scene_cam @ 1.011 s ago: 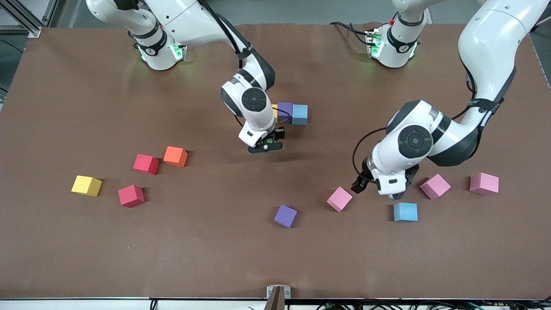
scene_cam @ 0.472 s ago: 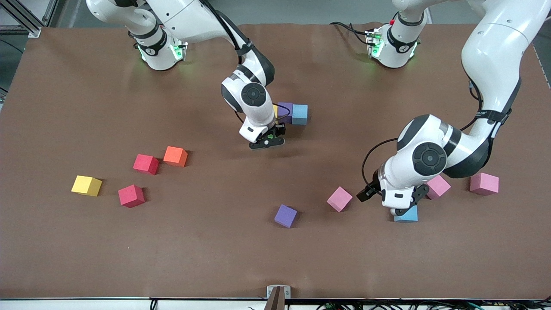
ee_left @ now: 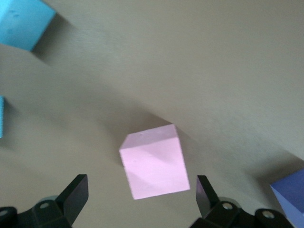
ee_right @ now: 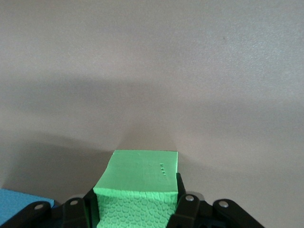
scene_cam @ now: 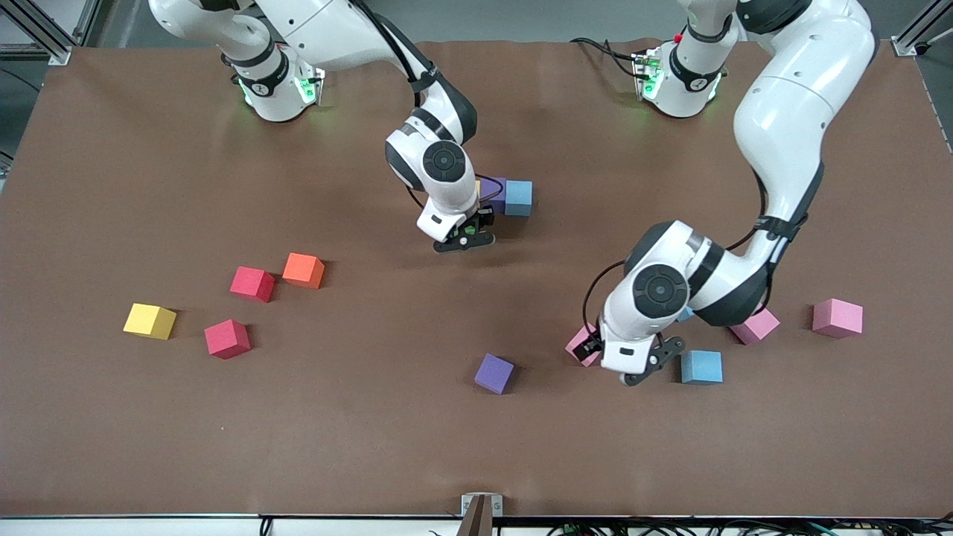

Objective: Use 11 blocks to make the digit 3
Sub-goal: 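Grasp the pink block with the left gripper while the right gripper withdraws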

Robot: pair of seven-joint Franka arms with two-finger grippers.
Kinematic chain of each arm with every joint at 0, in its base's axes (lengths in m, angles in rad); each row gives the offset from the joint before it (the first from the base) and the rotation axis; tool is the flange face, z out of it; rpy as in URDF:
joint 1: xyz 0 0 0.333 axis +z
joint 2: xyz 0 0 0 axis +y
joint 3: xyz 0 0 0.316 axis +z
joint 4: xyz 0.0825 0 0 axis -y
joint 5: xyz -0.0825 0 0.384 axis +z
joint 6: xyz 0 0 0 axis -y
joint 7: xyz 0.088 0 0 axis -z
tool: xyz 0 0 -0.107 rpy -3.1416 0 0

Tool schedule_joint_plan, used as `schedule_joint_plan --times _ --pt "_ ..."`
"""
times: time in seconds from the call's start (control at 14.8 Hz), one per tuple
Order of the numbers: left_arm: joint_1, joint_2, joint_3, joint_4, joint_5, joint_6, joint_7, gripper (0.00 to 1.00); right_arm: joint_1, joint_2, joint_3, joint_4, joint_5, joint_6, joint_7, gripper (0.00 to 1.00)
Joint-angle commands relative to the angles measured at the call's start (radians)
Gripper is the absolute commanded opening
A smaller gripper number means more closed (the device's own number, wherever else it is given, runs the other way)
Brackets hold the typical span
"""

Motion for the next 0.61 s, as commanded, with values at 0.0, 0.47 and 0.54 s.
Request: schedule_joint_plan --times 0.0,0.47,0.54 --pt "0.006 0.023 0.005 0.033 0.001 0.016 0.075 1.00 -0.006 0.008 0.026 -0.057 0.004 -0.001 0.019 0.24" --pt "-0.001 0.052 0.041 0.023 -0.053 0.050 -0.133 1.00 -0.047 -0.006 0.016 0.087 0.004 -0.144 0.022 1.00" --pt "-0.006 0.052 0.047 0.019 -0.050 0.050 -0.144 1.00 -0.061 -0.007 0.017 0.132 0.005 -0.192 0.019 1.00"
